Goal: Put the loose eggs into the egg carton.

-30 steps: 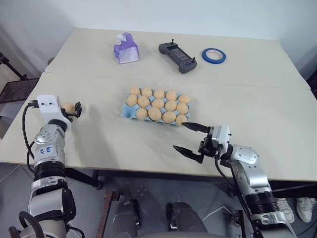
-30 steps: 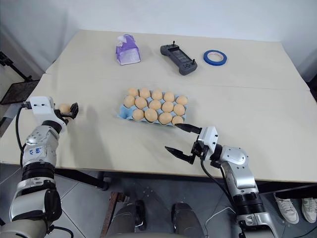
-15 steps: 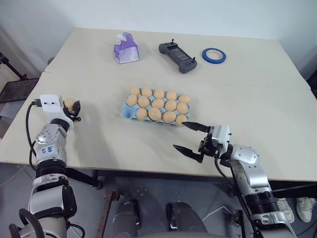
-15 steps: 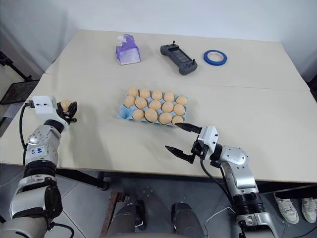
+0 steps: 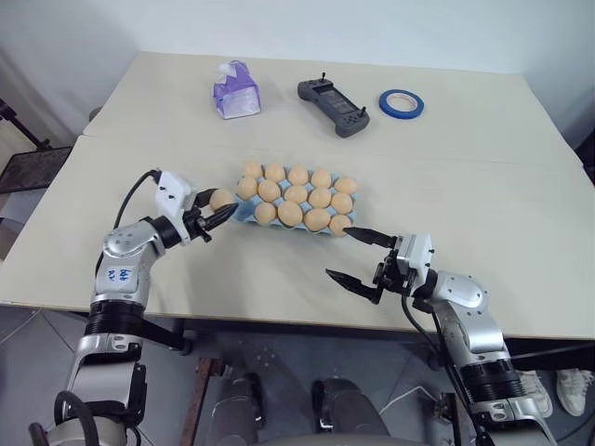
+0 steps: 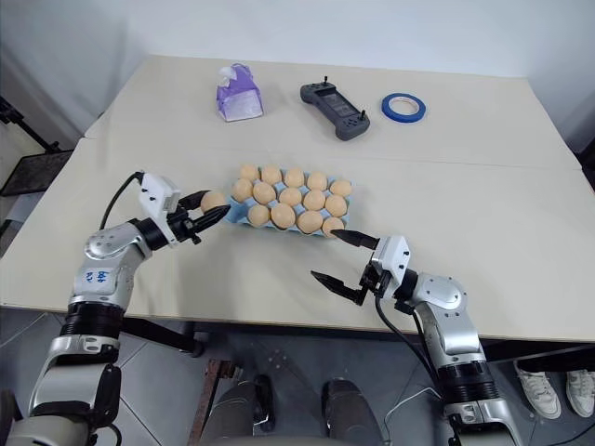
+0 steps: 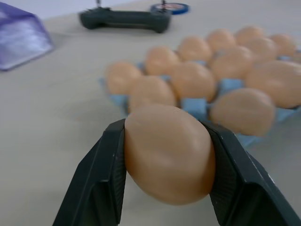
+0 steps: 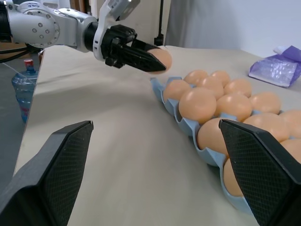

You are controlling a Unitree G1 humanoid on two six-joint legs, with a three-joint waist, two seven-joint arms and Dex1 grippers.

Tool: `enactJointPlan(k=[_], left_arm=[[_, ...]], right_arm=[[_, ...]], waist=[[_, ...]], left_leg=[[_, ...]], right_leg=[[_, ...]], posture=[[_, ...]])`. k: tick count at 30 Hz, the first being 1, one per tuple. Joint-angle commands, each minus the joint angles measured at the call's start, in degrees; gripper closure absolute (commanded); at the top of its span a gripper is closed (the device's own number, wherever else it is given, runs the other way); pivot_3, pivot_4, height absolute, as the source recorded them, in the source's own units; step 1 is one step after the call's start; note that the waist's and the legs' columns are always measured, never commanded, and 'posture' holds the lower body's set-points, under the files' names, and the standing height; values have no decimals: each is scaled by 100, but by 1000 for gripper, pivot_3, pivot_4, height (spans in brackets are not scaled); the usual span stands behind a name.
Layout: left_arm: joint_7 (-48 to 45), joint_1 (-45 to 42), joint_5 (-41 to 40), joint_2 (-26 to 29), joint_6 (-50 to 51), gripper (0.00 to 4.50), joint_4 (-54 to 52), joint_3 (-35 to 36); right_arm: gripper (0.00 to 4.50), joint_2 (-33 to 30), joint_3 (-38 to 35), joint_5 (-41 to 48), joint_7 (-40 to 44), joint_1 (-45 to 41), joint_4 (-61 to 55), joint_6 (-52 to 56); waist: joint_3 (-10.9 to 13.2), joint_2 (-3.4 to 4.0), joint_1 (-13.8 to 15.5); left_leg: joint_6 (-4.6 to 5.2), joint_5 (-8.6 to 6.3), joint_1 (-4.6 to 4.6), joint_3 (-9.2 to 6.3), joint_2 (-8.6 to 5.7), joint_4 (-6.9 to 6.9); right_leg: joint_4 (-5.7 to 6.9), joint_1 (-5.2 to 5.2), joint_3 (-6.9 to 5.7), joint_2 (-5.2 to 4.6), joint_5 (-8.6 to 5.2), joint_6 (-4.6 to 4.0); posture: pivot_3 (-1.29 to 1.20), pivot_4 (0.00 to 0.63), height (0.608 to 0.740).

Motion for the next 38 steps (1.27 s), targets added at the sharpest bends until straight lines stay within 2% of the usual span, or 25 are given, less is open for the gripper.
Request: enactJointPlan(k=[1,7,14,18,22,27,33,38], left_arm=[[-3,-348,125,-85,-133,2510,253,-76],[-195,-525,89,-302,-30,2510,408,-169],[19,-321,173,-50,-183,421,254,18],[-207,-43,-21,291,-123,421,-74,215],[-934,598,-309,822,-167,421,-636,404],[-1657,1807,-622,1445,21,421,-1643,630],[-1546,2439,-782,1465,479,421,-2374,677],[-1233,2652,-661,1276,385,421,-2680,632]], right_arm=[[0,-4,-52,31,-87,65,-268,-44],[0,14,-32,27,-201,149,-387,-35],[0,4,-12,36,-266,214,-492,8],[0,-20,-9,38,-267,245,-526,29],[0,-114,-56,48,-242,287,-560,83],[0,-478,-281,156,46,310,-378,84],[0,-635,-419,150,231,77,-37,-15],[0,-671,-442,162,363,-30,68,9]], waist=[[0,0,6],[0,0,-2],[0,0,-6],[0,0,-20],[0,0,-19],[0,1,-21],[0,2,-14],[0,4,-24]], left_leg=[[0,0,0,0,-1,1],[5,-3,-1,2,-3,10],[4,-1,-1,-2,0,10],[4,-2,0,-2,2,8],[1,-2,0,-1,2,-2],[1,-4,0,-1,-1,-12],[0,-4,2,-12,-2,-22],[0,-4,2,-11,-4,-35]], right_leg=[[0,1,0,-1,0,0],[0,6,1,-4,1,2],[3,4,0,-1,0,1],[5,4,-1,-1,0,1],[1,3,-1,-2,-1,-1],[-7,3,-1,-14,-3,-5],[-10,3,-9,-25,-9,-23],[-18,1,-10,-28,-14,-32]], posture=[[0,150,740],[0,150,740],[0,150,740],[0,150,740],[0,150,740],[0,150,740],[0,150,740],[0,150,740]])
